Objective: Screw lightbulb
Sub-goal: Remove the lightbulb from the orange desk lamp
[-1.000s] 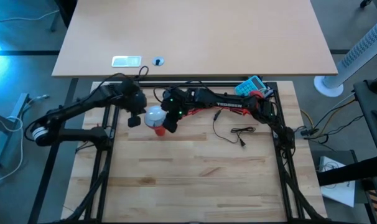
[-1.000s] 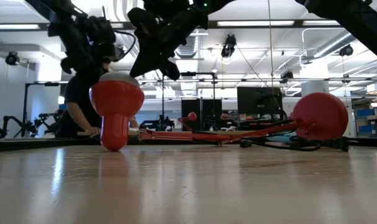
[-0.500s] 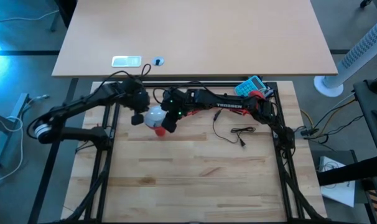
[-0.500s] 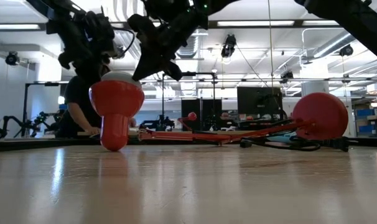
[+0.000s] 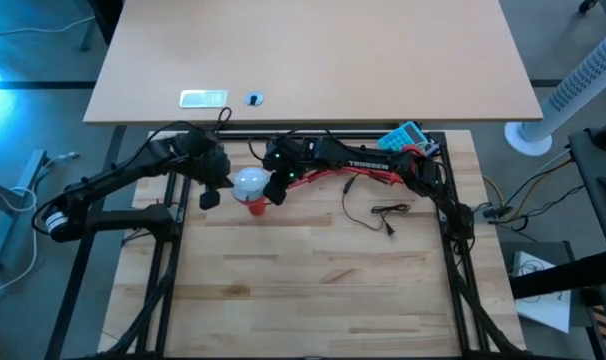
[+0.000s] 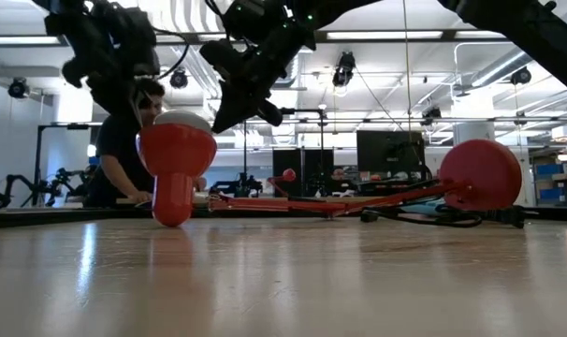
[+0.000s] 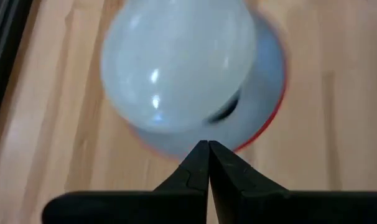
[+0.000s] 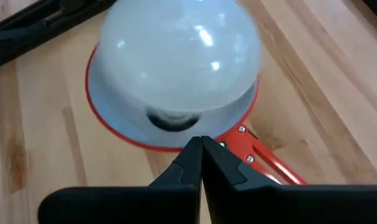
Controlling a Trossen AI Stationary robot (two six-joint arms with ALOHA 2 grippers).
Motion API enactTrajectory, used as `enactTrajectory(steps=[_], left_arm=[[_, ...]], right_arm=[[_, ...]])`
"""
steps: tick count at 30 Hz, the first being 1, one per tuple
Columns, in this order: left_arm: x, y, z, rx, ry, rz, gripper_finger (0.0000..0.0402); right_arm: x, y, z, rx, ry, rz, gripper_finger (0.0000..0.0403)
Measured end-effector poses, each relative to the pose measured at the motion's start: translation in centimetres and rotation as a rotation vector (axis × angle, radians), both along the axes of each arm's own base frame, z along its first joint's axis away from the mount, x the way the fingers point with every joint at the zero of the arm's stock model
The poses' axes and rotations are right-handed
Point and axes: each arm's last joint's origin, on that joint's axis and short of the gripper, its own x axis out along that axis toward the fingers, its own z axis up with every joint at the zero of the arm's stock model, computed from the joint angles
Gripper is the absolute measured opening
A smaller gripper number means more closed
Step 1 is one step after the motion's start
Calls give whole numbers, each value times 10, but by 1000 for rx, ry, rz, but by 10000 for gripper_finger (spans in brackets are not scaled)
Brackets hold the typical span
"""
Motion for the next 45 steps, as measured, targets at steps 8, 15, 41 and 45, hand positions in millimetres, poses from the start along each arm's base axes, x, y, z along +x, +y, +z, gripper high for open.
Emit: enactTrajectory(steps=[8, 15, 41, 45], left_arm=[[9, 32, -13, 75, 43, 84, 0], [25, 59, -23, 88, -17, 108, 0], [7, 32, -9, -81, -71, 81, 0], [-1, 22, -4, -91, -60, 74, 0]], right_arm=[[4, 15, 2, 59, -29, 53, 0], [16, 32, 4, 56, -116, 84, 0], [11, 12, -10, 44, -27, 25, 0], [9, 7, -12, 28, 0, -2, 0]])
